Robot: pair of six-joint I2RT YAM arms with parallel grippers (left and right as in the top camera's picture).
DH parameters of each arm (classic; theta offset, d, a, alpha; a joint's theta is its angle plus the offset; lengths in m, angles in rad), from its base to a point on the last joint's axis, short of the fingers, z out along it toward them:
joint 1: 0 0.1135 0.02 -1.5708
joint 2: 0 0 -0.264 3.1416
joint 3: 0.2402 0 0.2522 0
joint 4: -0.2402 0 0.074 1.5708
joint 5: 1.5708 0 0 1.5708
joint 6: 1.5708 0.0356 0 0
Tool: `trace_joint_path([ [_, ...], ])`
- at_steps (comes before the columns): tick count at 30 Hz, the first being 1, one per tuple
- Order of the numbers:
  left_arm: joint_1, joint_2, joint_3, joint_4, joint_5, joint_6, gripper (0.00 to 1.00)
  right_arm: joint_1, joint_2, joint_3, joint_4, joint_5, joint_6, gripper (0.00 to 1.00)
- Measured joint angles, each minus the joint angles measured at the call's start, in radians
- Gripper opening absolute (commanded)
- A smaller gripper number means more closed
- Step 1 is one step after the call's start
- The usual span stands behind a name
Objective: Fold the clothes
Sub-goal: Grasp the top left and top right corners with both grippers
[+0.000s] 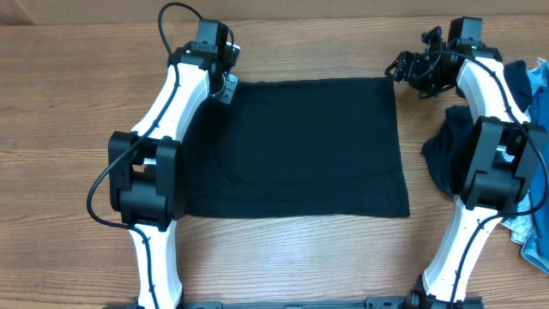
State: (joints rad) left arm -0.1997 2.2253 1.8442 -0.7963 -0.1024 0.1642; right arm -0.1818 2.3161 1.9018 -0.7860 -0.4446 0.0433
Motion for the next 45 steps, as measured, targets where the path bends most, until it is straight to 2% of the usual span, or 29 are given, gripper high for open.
trace_joint_path([
  [3,-0.003,0.000,0.000,-0.002,0.000,0.000,0.04,0.010,0.006,0.000,0.046,-0.001,-0.002,0.83],
  [7,-0.004,0.000,0.000,-0.012,0.000,0.000,0.04,0.019,0.048,0.001,0.076,-0.001,0.008,0.76],
  [11,-0.004,0.000,0.000,-0.013,0.000,0.000,0.09,0.024,0.089,0.004,0.105,0.001,0.012,0.69],
  [17,-0.004,0.000,0.000,-0.015,0.000,0.000,0.10,0.034,0.107,0.017,0.111,-0.005,0.041,0.49],
  [22,-0.004,0.000,0.000,-0.015,0.000,0.000,0.11,0.035,0.113,0.020,0.078,-0.011,0.031,0.26],
  [27,-0.004,0.000,0.000,-0.015,0.000,0.000,0.11,0.031,0.116,0.021,0.051,-0.012,0.033,0.12],
  [34,-0.004,0.000,0.000,-0.015,0.000,0.000,0.10,0.011,0.108,0.020,0.032,-0.010,0.019,0.08],
  [45,-0.004,0.000,0.000,-0.016,0.000,0.000,0.11,0.000,-0.038,0.020,-0.003,-0.011,0.015,0.04],
])
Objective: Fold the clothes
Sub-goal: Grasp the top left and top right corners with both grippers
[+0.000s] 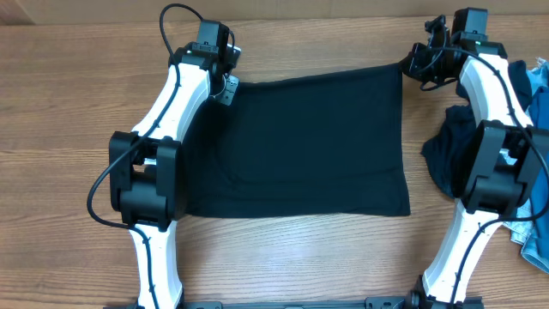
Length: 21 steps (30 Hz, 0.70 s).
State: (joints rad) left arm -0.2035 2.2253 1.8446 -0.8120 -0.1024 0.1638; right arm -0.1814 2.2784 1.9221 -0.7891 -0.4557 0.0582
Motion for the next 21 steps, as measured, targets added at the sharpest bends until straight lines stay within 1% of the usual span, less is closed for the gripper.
trace_joint_path([
  [4,0.000,0.000,0.000,0.000,0.000,0.000,0.10,0.000,0.000,0.000,-0.016,0.001,0.000,0.04],
  [5,0.000,0.000,0.000,0.000,0.000,0.000,0.04,0.000,0.000,0.000,-0.019,0.000,0.000,0.04],
  [8,0.000,0.000,0.000,0.000,-0.004,-0.003,0.04,0.000,0.000,0.000,-0.027,0.001,0.000,0.04],
  [13,0.000,-0.012,0.000,-0.016,-0.055,-0.002,0.04,0.000,0.000,0.000,-0.047,0.001,0.000,0.04],
  [20,0.000,-0.122,0.011,-0.074,-0.068,0.039,0.04,0.000,0.000,0.000,-0.138,-0.034,-0.053,0.04],
  [21,0.000,-0.123,0.011,-0.085,-0.070,0.050,0.06,0.000,0.000,0.000,-0.150,-0.044,-0.063,0.04],
])
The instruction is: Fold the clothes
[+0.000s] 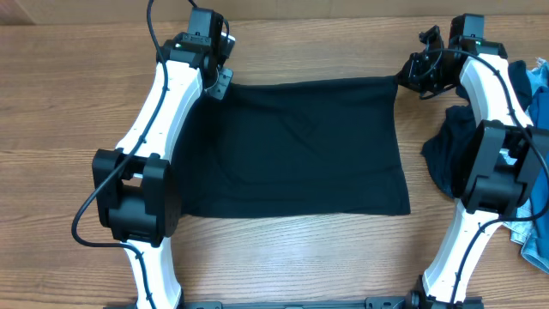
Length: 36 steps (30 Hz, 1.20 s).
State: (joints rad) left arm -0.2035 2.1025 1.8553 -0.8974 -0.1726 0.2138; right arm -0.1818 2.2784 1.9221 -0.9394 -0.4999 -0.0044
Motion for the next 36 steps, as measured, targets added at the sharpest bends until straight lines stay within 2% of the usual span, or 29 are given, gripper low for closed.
trace_joint_path([
  [6,0.000,0.000,0.000,-0.074,-0.005,0.008,0.11,0.000,-0.017,0.000,-0.017,-0.046,-0.053,0.04],
  [11,0.000,0.000,0.001,-0.140,-0.004,0.019,0.19,0.000,-0.104,0.000,-0.109,-0.062,-0.070,0.04],
  [19,0.000,0.000,0.001,-0.287,0.034,0.025,0.16,0.000,-0.134,0.000,-0.326,-0.070,-0.071,0.04],
  [26,0.000,0.000,0.001,-0.307,0.098,0.006,0.56,0.000,-0.134,0.000,-0.336,-0.069,-0.066,0.04],
  [27,0.002,0.000,0.001,-0.291,0.109,-0.014,0.57,0.000,-0.134,0.000,-0.337,-0.070,-0.067,0.04],
  [28,0.005,0.000,0.001,-0.267,0.116,-0.041,0.63,0.000,-0.134,0.000,-0.336,-0.070,-0.066,0.04],
  [31,0.035,0.009,0.001,-0.200,0.121,-0.190,0.66,0.000,-0.134,0.000,-0.335,-0.069,-0.066,0.04],
  [32,0.080,0.024,0.001,-0.167,0.132,-0.290,0.67,0.000,-0.134,0.000,-0.336,-0.069,-0.066,0.04],
  [36,0.260,0.060,0.001,-0.090,0.248,-0.523,0.69,0.000,-0.134,0.000,-0.335,-0.070,-0.067,0.04],
])
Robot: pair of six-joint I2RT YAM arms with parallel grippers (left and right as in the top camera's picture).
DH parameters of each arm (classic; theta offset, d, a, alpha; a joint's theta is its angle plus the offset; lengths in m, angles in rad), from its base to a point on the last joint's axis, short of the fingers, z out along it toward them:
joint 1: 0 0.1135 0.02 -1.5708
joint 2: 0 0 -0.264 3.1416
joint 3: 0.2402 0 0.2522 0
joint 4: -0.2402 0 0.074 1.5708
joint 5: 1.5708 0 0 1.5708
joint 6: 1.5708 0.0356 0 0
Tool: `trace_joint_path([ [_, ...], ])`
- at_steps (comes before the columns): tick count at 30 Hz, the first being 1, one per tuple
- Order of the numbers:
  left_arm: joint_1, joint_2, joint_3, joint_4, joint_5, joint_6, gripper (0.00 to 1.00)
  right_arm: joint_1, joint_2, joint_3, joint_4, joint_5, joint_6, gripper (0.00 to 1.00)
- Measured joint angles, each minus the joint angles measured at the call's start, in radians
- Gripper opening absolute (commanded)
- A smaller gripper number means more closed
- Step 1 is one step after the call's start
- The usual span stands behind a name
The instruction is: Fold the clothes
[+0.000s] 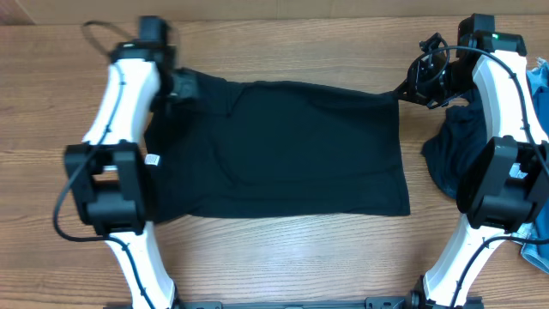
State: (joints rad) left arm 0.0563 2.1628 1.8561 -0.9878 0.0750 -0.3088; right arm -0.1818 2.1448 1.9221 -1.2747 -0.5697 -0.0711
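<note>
A black garment (283, 146) lies spread flat across the middle of the wooden table. Its far edge is drawn taut between the two arms. My left gripper (183, 87) is shut on the far left corner, which is pulled out to the left past the rest of the left edge. My right gripper (408, 87) is shut on the far right corner, where the cloth rises to a small point. The near edge lies flat and straight.
A crumpled dark navy garment (448, 154) lies right of the black one, under the right arm. Blue denim pieces (533, 232) sit at the right table edge. Bare wooden table (51, 129) shows to the left and along the front.
My left gripper has moved left and a little nearer, and the far left corner of the black garment has come with it. The right gripper sits slightly further right, with the far edge now stretched.
Both grippers first stood at the garment's far corners with the cloth flat. Then the right corner was held further back and right, skewing the far edge. Then the left gripper was further back. Now both corners are pulled apart, widening the far edge.
</note>
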Motion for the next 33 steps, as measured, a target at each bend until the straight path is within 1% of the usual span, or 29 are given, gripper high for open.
trace_joint_path([
  [3,0.120,0.032,0.000,0.089,0.156,-0.085,0.70,0.000,0.000,0.000,-0.001,0.000,0.000,0.04],
  [4,0.132,0.043,0.000,0.102,0.192,-0.095,0.70,0.000,0.000,0.000,0.000,0.000,0.001,0.04],
  [7,0.127,0.085,0.000,0.150,0.282,-0.116,0.69,0.000,0.000,0.000,-0.001,0.000,0.000,0.04],
  [10,0.100,0.125,0.000,0.164,0.323,-0.130,0.64,0.000,0.000,0.000,-0.001,0.000,0.001,0.04],
  [13,0.087,0.163,0.000,0.167,0.336,-0.143,0.64,0.000,0.000,0.000,-0.001,0.000,0.000,0.04],
  [21,0.088,0.167,0.000,0.174,0.287,-0.156,0.64,0.000,0.000,0.000,0.000,0.000,0.000,0.04],
  [27,0.121,0.167,0.000,0.162,0.270,-0.156,0.64,0.000,0.000,0.000,-0.001,0.000,0.001,0.04],
  [33,0.120,0.167,0.000,0.193,0.264,-0.153,0.58,0.000,0.000,0.000,0.000,0.000,0.000,0.04],
])
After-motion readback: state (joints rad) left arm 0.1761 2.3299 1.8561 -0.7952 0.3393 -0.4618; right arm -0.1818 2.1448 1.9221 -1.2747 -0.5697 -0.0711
